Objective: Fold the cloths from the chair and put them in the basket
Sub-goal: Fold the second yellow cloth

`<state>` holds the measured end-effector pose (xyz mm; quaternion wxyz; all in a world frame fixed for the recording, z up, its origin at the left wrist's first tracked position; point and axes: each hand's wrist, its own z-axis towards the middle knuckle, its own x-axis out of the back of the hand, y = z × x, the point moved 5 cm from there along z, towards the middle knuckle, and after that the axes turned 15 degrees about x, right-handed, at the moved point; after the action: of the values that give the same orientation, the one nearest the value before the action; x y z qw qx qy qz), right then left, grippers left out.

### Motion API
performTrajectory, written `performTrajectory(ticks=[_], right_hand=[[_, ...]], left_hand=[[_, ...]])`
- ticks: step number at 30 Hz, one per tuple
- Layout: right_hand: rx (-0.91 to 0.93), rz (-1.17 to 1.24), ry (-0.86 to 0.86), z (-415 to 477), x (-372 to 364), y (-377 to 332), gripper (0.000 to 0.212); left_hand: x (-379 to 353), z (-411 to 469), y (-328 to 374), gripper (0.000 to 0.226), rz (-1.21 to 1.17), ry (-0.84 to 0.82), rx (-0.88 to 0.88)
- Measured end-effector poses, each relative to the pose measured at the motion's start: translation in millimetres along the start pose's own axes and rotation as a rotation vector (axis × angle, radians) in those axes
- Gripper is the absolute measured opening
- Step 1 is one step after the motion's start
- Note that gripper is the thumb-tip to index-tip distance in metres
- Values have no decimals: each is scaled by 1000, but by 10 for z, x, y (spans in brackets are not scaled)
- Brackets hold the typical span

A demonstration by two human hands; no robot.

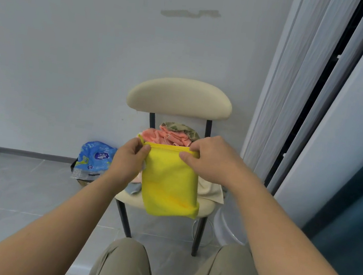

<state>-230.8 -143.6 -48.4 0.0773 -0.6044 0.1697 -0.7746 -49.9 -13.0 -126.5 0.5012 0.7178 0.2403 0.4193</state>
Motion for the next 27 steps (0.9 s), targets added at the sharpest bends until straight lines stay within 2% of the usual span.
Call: performTrajectory(ticks=[2, 4, 7, 12, 18, 22, 27], right_hand=[[0, 8, -52, 13, -21, -29, 52], [-4, -11, 2, 33, -4, -36, 51], [-22, 50, 109, 34, 19, 3, 39], [-16, 167, 150, 23, -66, 37, 20], [9, 150, 143, 83, -149, 25, 15], [54, 168, 129, 108, -186, -12, 11], [66, 236, 134, 81, -225, 21, 6]], left_hand=[[-14, 25, -41, 30, 15, -20, 1], [-24, 35, -62, 28, 20, -29, 12], [-1, 29, -72, 28, 0, -9, 18], [78, -25, -49, 13, 94, 5, -36], [13, -217, 133, 45, 341, -136, -134], [-114, -348, 273, 26, 431, -266, -252], [-205, -435, 441, 14, 536, -183, -439]])
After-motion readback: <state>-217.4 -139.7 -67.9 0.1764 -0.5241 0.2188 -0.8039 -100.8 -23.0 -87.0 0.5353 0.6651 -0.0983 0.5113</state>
